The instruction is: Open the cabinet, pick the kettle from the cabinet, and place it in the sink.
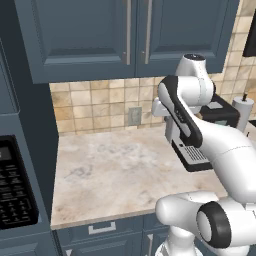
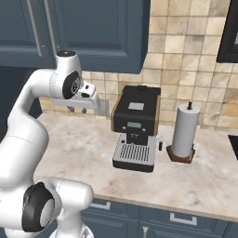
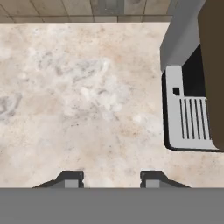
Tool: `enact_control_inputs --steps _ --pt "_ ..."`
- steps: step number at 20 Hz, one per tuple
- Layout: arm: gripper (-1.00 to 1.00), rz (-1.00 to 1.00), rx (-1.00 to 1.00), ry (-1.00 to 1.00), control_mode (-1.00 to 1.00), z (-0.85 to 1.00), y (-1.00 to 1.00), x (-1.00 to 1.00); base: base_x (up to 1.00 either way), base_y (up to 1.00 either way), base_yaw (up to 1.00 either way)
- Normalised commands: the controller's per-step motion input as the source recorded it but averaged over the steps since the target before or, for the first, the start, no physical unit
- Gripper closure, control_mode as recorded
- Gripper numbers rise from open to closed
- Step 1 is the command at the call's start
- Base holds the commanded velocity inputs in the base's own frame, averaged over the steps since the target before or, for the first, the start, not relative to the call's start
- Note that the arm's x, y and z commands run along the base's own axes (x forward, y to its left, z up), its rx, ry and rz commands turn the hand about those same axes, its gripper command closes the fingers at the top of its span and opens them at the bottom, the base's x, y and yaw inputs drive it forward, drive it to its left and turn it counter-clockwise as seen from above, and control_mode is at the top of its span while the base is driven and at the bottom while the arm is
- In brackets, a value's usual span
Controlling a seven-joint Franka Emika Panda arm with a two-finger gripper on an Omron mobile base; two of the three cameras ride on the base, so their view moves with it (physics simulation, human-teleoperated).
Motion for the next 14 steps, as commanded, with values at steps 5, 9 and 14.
enact_control_inputs --steps 5,9,14 --pt "-1.0 0.0 0.0 -0.02 -1.0 0.0 0.0 -0.06 0.0 0.0 0.0" --pt "-1.0 0.02 0.0 -0.21 -1.0 0.01 0.01 -0.21 0.0 0.0 0.0" --pt "-1.0 0.0 0.0 -0.26 -1.0 0.09 0.1 -0.21 0.0 0.0 0.0"
